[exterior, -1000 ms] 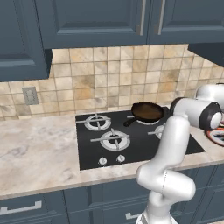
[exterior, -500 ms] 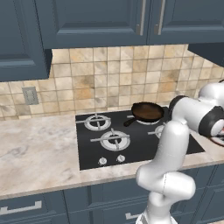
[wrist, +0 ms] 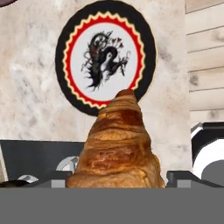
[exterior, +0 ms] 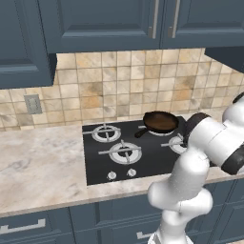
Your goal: Pick the croissant and place it on the pan. Then turn on the stove to warm the croissant.
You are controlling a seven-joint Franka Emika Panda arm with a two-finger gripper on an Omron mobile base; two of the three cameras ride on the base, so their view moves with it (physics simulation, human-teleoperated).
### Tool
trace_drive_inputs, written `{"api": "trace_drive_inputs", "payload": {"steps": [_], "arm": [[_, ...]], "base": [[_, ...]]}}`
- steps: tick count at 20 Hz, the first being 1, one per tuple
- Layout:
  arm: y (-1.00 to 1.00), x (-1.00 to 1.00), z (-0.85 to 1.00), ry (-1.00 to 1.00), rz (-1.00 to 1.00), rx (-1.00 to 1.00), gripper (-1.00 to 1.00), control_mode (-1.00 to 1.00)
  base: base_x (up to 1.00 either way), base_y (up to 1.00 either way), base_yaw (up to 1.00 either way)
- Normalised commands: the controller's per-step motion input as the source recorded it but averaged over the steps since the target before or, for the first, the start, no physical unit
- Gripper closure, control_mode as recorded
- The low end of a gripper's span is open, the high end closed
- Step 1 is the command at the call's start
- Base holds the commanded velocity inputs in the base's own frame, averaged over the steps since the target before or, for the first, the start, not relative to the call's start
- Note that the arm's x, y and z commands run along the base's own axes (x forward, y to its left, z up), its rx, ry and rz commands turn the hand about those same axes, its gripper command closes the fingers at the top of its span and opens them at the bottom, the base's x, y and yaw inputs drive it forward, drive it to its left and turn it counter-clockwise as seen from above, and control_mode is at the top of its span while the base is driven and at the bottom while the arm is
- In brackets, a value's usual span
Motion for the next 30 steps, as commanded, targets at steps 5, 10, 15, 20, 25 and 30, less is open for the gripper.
{"api": "trace_drive_inputs", "payload": {"steps": [5,10,15,20,25,30], "arm": [[0.71,0.00,0.22,0.00,0.12,-0.10,1.00,-1.00],[0.63,0.00,0.29,-0.01,0.16,-0.10,1.00,-1.00],[0.66,-0.04,0.22,-0.04,0.10,-0.11,1.00,-1.00],[0.66,-0.02,0.22,-0.04,0.07,-0.09,1.00,-1.00],[0.57,0.00,0.23,0.00,0.12,-0.06,1.00,-1.00],[0.36,0.00,0.20,0.00,0.22,-0.01,1.00,-1.00]], "base": [[0.00,0.00,0.00],[0.00,0.00,0.00],[0.00,0.00,0.00],[0.00,0.00,0.00],[0.00,0.00,0.00],[0.00,0.00,0.00]]}}
